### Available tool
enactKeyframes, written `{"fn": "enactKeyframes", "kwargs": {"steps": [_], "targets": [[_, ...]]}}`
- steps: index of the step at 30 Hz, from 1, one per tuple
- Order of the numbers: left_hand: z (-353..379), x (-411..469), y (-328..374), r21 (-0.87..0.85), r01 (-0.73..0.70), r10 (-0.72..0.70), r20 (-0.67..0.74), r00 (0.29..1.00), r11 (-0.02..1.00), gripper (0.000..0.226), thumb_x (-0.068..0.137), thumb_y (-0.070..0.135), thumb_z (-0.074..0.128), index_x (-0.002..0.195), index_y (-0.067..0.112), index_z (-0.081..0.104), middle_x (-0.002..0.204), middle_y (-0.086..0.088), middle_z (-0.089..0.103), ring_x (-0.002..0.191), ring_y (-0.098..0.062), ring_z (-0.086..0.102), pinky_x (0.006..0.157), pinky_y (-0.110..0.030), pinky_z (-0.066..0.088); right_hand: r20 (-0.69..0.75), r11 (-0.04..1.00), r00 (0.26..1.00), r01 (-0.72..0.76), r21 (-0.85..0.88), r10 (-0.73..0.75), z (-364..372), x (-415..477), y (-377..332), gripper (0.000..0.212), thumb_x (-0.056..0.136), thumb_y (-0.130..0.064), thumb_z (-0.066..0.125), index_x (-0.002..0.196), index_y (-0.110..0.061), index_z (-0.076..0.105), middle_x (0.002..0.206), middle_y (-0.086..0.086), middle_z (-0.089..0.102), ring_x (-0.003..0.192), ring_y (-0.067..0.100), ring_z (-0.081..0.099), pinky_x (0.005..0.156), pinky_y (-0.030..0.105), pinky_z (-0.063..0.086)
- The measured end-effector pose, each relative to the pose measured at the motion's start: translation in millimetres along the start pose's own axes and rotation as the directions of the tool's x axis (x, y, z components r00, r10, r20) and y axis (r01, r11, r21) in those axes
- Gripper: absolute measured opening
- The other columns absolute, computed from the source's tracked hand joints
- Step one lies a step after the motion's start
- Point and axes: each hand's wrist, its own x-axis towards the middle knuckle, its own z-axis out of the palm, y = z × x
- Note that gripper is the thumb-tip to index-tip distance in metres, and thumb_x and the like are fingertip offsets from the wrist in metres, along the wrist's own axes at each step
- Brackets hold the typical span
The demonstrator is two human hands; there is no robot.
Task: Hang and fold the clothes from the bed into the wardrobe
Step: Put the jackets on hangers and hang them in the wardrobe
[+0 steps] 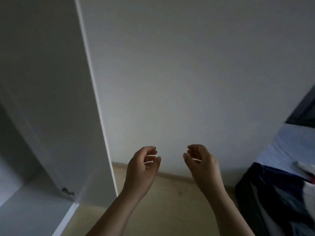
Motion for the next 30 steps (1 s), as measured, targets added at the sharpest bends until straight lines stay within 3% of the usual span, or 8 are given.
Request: {"fn": "enactKeyframes", "kwargs": {"steps": [7, 13, 19, 22, 25, 28, 30], "targets": [[158, -29, 36, -0.074, -0.031, 0.052, 0.295, 0.954, 0.997, 0.019, 0.087, 0.016, 0.065, 0.105, 0.021, 0.064, 0.100, 0.012, 0.065, 0.089, 0.007, 0.060, 0.068, -0.004, 0.044, -0.263, 0.976, 0.942, -0.218, 0.001, 0.211, -144, -34, 89, 0.022, 0.085, -0.024, 0.069, 0.107, -0.024, 0.063, 0.096, -0.012, 0.066, 0.090, 0.003, 0.062, 0.071, 0.011, 0.042], [260, -51, 53, -0.143, -0.014, 0.088, 0.526, 0.846, 0.990, 0.021, 0.086, 0.012, 0.067, 0.096, 0.029, 0.062, 0.096, 0.008, 0.068, 0.081, 0.002, 0.063, 0.071, -0.008, 0.047, -0.457, 0.926, 0.824, -0.378, -0.004, 0.334, -220, -83, 141, 0.020, 0.084, -0.025, 0.071, 0.098, -0.034, 0.060, 0.089, -0.019, 0.064, 0.084, -0.006, 0.061, 0.070, 0.013, 0.046], [347, -76, 72, -0.212, -0.028, 0.178, 0.731, 0.659, 0.977, 0.019, 0.086, 0.016, 0.067, 0.096, 0.030, 0.062, 0.094, 0.010, 0.068, 0.082, 0.003, 0.063, 0.067, -0.006, 0.046, -0.658, 0.839, 0.617, -0.542, 0.043, 0.432, -279, -128, 175, 0.020, 0.083, -0.025, 0.072, 0.100, -0.029, 0.062, 0.093, -0.013, 0.066, 0.088, 0.002, 0.064, 0.073, 0.020, 0.049], [372, -79, 76, -0.236, -0.020, 0.205, 0.792, 0.575, 0.971, 0.018, 0.086, 0.019, 0.067, 0.098, 0.032, 0.062, 0.095, 0.012, 0.068, 0.085, 0.004, 0.063, 0.067, -0.005, 0.045, -0.707, 0.805, 0.547, -0.591, 0.053, 0.448, -291, -143, 177, 0.019, 0.084, -0.025, 0.072, 0.101, -0.026, 0.064, 0.092, -0.010, 0.068, 0.088, 0.006, 0.066, 0.075, 0.030, 0.055], [403, -81, 84, -0.260, -0.035, 0.246, 0.850, 0.466, 0.965, 0.018, 0.085, 0.022, 0.068, 0.099, 0.033, 0.063, 0.096, 0.012, 0.068, 0.087, 0.003, 0.063, 0.070, -0.008, 0.047, -0.775, 0.767, 0.459, -0.639, 0.050, 0.433, -309, -155, 180, 0.019, 0.084, -0.024, 0.072, 0.095, -0.034, 0.061, 0.090, -0.012, 0.067, 0.086, 0.004, 0.065, 0.074, 0.027, 0.055], [435, -89, 97, -0.291, -0.031, 0.281, 0.885, 0.371, 0.956, 0.019, 0.085, 0.021, 0.068, 0.097, 0.034, 0.062, 0.096, 0.010, 0.068, 0.087, 0.001, 0.064, 0.075, -0.015, 0.050, -0.826, 0.721, 0.370, -0.690, 0.061, 0.424, -328, -169, 183, 0.018, 0.085, -0.023, 0.072, 0.099, -0.027, 0.062, 0.093, -0.008, 0.067, 0.086, 0.007, 0.066, 0.073, 0.025, 0.054], [451, -100, 106, -0.316, -0.029, 0.308, 0.896, 0.321, 0.948, 0.019, 0.085, 0.020, 0.068, 0.098, 0.034, 0.062, 0.096, 0.011, 0.068, 0.087, 0.005, 0.063, 0.072, -0.010, 0.048, -0.850, 0.700, 0.328, -0.711, 0.066, 0.412, -340, -179, 181, 0.019, 0.085, -0.025, 0.072, 0.102, -0.024, 0.063, 0.093, -0.009, 0.067, 0.085, 0.006, 0.065, 0.073, 0.027, 0.055]]}}
